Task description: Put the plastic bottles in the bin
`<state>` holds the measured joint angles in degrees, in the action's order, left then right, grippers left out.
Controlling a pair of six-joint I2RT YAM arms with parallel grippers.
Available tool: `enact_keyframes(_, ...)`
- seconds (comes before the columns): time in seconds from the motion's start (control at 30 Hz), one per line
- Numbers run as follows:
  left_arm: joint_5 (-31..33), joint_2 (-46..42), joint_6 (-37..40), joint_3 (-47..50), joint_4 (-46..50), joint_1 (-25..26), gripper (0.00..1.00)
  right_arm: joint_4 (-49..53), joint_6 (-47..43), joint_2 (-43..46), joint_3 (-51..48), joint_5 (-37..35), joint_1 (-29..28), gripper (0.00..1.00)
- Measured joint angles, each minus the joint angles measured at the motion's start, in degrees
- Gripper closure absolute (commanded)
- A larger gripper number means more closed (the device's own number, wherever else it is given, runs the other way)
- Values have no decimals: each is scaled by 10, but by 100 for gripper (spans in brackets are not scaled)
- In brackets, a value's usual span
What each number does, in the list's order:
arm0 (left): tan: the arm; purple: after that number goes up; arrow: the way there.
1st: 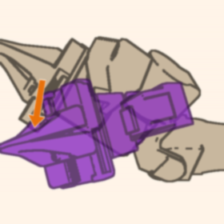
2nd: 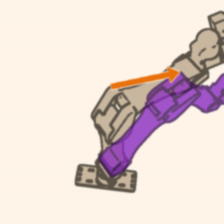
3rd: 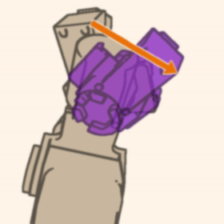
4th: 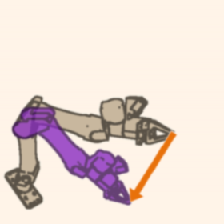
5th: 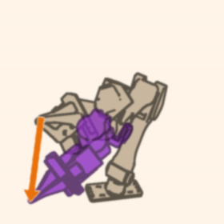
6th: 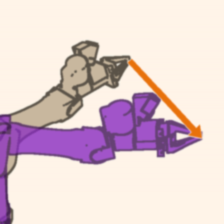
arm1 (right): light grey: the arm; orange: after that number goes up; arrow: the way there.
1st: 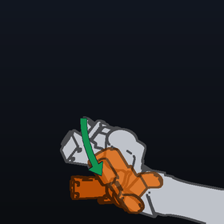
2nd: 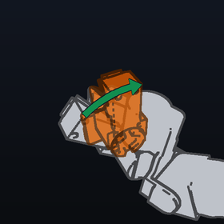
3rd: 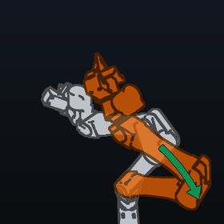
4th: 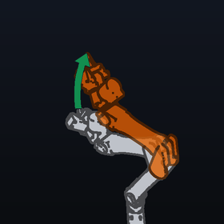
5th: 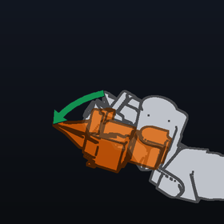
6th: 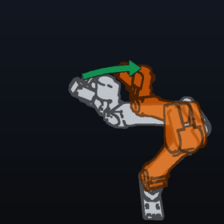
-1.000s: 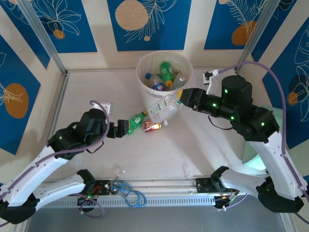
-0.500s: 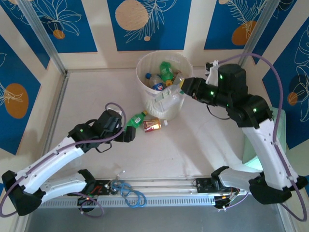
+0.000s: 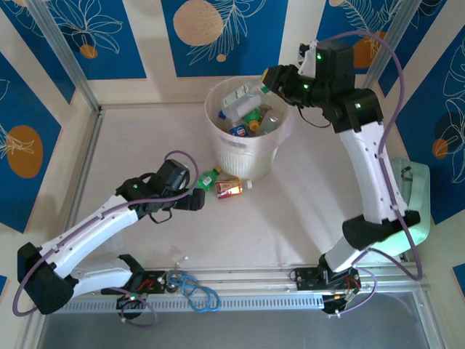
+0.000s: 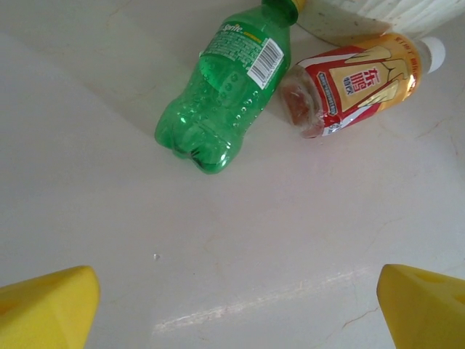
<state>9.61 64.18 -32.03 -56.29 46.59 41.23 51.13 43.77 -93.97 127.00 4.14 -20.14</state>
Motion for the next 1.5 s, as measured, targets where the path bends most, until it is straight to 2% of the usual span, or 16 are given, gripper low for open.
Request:
enact_keyframes(0.1, -5, 6, 6, 0, 0, -3, 4, 21, -14, -46, 46, -1, 1, 74)
enact_keyframes(0.33, -10, 11, 11, 0, -2, -16, 7, 68, -49, -81, 69, -14, -3, 74)
enact_keyframes(0.53, -22, 28, 21, 0, -3, -26, 9, 137, -90, -148, 185, -26, -15, 75)
enact_keyframes(0.8, -38, 29, 26, 0, -3, -42, 13, 191, -124, -154, 188, -44, -40, 76)
enact_keyframes(0.87, -41, 31, 26, 0, -5, -45, 13, 197, -126, -155, 188, -44, -39, 71)
enact_keyframes(1.03, -49, 33, 26, 0, -5, -50, 9, 210, -133, -168, 201, -44, -38, 41)
enact_keyframes(1.1, -51, 37, 26, 0, -6, -51, 8, 216, -135, -178, 210, -41, -39, 34)
enact_keyframes(1.5, -67, 83, 25, 0, -34, -83, 5, 193, -127, -204, 223, -10, -47, 34)
